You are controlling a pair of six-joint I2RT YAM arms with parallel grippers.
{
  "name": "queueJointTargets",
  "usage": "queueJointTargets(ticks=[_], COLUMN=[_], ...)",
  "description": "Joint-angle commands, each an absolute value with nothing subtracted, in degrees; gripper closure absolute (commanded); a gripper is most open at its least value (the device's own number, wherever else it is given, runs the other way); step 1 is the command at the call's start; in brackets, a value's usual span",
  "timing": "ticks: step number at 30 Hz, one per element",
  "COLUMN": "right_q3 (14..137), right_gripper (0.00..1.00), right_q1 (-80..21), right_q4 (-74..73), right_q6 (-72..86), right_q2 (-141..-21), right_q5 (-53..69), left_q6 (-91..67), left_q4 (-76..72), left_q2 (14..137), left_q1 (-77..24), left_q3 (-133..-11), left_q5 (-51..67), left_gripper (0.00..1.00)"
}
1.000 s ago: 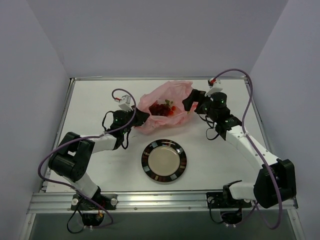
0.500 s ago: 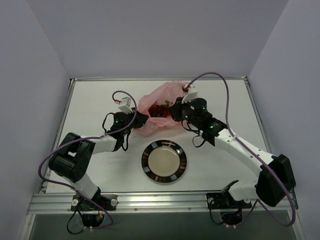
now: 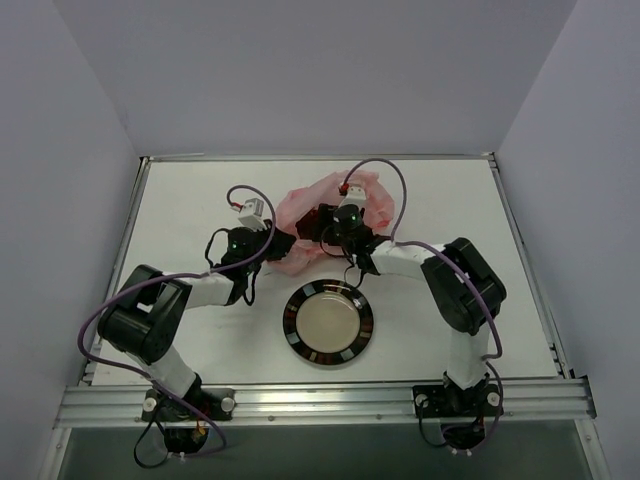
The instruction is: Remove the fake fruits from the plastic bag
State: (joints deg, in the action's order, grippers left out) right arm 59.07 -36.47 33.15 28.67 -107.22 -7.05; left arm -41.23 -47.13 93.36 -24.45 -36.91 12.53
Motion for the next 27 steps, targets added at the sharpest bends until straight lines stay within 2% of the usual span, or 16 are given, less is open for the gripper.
queueJointTargets(ticks=[1, 2, 5, 13, 16, 19, 20, 22, 27], right_q3=[64.2, 65.5, 67.9, 73.3, 75.4, 75.9, 75.9, 75.0, 71.0], right_gripper=[0.31, 0.23, 0.13, 0.11, 0.21, 0.61, 0.81, 0.99, 1.0], right_q1=[-36.9, -36.9, -36.9, -36.9, -36.9, -36.7, -36.7, -36.7, -36.8], right_q4=[39.0, 38.8, 36.6, 36.9, 35.7, 35.6, 35.7, 36.2, 38.1], right_q6=[30.1, 30.2, 31.1, 32.1, 31.1, 30.2, 29.9, 29.4, 28.0], right_q2=[-108.8, -110.5, -114.1, -121.3, -122.0, -121.6, -121.3, -119.3, -112.9], right_q5=[-13.1, -13.5, -15.4, -17.1, -17.6, -17.8, -17.7, -17.1, -13.2], left_q6=[-39.7, -39.8, -39.9, -39.6, -39.5, -39.4, -39.4, -39.4, -39.7], left_q4=[-48.7, -48.8, -48.9, -48.5, -48.5, -48.3, -48.3, -48.2, -48.2], left_q2=[93.8, 94.0, 94.1, 94.2, 94.3, 94.3, 94.3, 94.2, 94.1], left_q1=[-24.8, -24.8, -24.8, -24.8, -24.8, -24.8, -24.8, -24.8, -24.9], left_q3=[-37.9, -38.0, -38.0, -38.1, -38.1, -38.1, -38.2, -38.2, -38.4], left_q5=[12.3, 12.6, 12.6, 12.3, 12.1, 12.0, 12.0, 11.9, 11.3], left_gripper=[0.98, 0.98, 0.98, 0.98, 0.98, 0.98, 0.98, 0.98, 0.98])
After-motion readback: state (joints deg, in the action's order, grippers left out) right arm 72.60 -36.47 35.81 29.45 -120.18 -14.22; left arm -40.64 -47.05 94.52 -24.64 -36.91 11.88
